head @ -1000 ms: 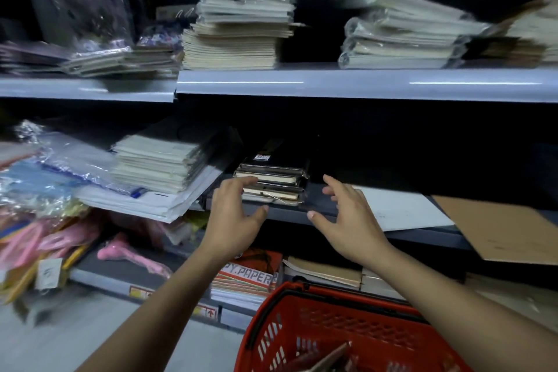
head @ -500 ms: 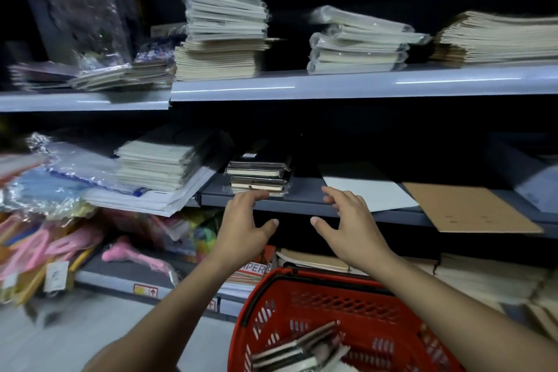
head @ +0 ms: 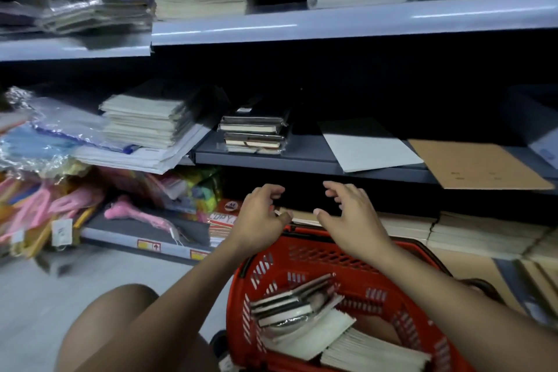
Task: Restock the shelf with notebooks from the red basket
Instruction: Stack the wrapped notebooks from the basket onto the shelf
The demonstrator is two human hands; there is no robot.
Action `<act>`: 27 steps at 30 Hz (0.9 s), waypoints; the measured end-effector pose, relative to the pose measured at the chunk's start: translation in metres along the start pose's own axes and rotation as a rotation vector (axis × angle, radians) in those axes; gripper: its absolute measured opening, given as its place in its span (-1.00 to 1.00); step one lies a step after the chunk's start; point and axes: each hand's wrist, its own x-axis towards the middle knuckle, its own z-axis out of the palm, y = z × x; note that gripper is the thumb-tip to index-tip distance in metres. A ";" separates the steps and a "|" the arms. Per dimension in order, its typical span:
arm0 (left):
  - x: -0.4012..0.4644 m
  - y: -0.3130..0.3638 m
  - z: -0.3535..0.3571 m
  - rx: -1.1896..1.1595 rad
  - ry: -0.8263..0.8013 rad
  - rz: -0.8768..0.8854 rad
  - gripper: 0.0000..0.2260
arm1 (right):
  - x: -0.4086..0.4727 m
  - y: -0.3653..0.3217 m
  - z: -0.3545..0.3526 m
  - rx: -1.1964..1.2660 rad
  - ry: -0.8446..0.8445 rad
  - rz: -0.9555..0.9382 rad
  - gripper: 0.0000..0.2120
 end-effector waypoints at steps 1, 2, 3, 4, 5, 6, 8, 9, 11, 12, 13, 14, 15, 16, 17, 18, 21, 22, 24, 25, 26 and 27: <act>0.000 -0.002 0.005 0.002 -0.018 -0.010 -0.52 | -0.001 0.004 0.004 0.005 -0.006 0.006 -0.42; 0.001 -0.005 0.010 0.010 -0.038 -0.022 -0.52 | -0.003 0.008 0.008 0.004 -0.009 0.009 -0.43; 0.001 -0.008 0.015 0.013 -0.056 -0.037 -0.52 | -0.005 0.012 0.014 0.003 -0.014 0.010 -0.44; 0.001 -0.011 0.019 0.008 -0.068 -0.054 -0.52 | -0.007 0.016 0.019 0.002 -0.020 0.011 -0.44; 0.001 -0.014 0.024 -0.004 -0.076 -0.071 -0.53 | -0.010 0.019 0.025 0.007 -0.029 0.015 -0.45; 0.001 -0.018 0.030 -0.016 -0.086 -0.095 -0.55 | -0.013 0.023 0.032 0.011 -0.045 0.024 -0.46; -0.001 -0.027 0.042 -0.042 -0.127 -0.168 -0.59 | -0.018 0.031 0.045 0.015 -0.083 0.045 -0.47; -0.003 -0.032 0.049 -0.060 -0.145 -0.201 -0.60 | -0.020 0.036 0.052 0.017 -0.098 0.057 -0.48; -0.005 -0.044 0.065 -0.079 -0.167 -0.260 -0.62 | -0.025 0.045 0.065 0.017 -0.137 0.090 -0.49; -0.006 -0.048 0.071 -0.083 -0.187 -0.289 -0.64 | -0.029 0.049 0.072 0.014 -0.161 0.109 -0.49; -0.006 -0.053 0.077 -0.088 -0.212 -0.310 -0.66 | -0.032 0.053 0.079 0.008 -0.185 0.128 -0.49; -0.007 -0.058 0.083 -0.077 -0.255 -0.333 -0.71 | -0.036 0.056 0.086 -0.002 -0.210 0.149 -0.49; -0.007 -0.064 0.090 -0.072 -0.295 -0.357 -0.78 | -0.040 0.060 0.093 -0.015 -0.237 0.170 -0.47; -0.007 -0.071 0.097 -0.069 -0.323 -0.399 -0.86 | -0.043 0.063 0.099 -0.032 -0.273 0.192 -0.44; -0.007 -0.078 0.104 -0.082 -0.322 -0.452 -0.91 | -0.047 0.066 0.103 -0.048 -0.322 0.222 -0.40; -0.008 -0.086 0.110 -0.080 -0.338 -0.512 -0.96 | -0.051 0.067 0.107 -0.060 -0.383 0.262 -0.35; -0.010 -0.111 0.129 -0.075 -0.418 -0.627 -0.92 | -0.064 0.070 0.120 -0.073 -0.550 0.379 -0.21; -0.012 -0.115 0.132 -0.091 -0.453 -0.661 -0.91 | -0.068 0.070 0.124 -0.095 -0.580 0.394 -0.18; -0.018 -0.123 0.139 -0.121 -0.532 -0.730 -0.80 | -0.075 0.068 0.131 -0.149 -0.620 0.395 -0.15; -0.021 -0.128 0.143 -0.143 -0.551 -0.736 -0.76 | -0.077 0.066 0.134 -0.169 -0.638 0.396 -0.14; -0.021 -0.130 0.145 -0.120 -0.582 -0.739 -0.71 | -0.077 0.065 0.136 -0.187 -0.655 0.397 -0.14; -0.022 -0.133 0.147 -0.090 -0.604 -0.734 -0.66 | -0.077 0.063 0.138 -0.203 -0.669 0.398 -0.13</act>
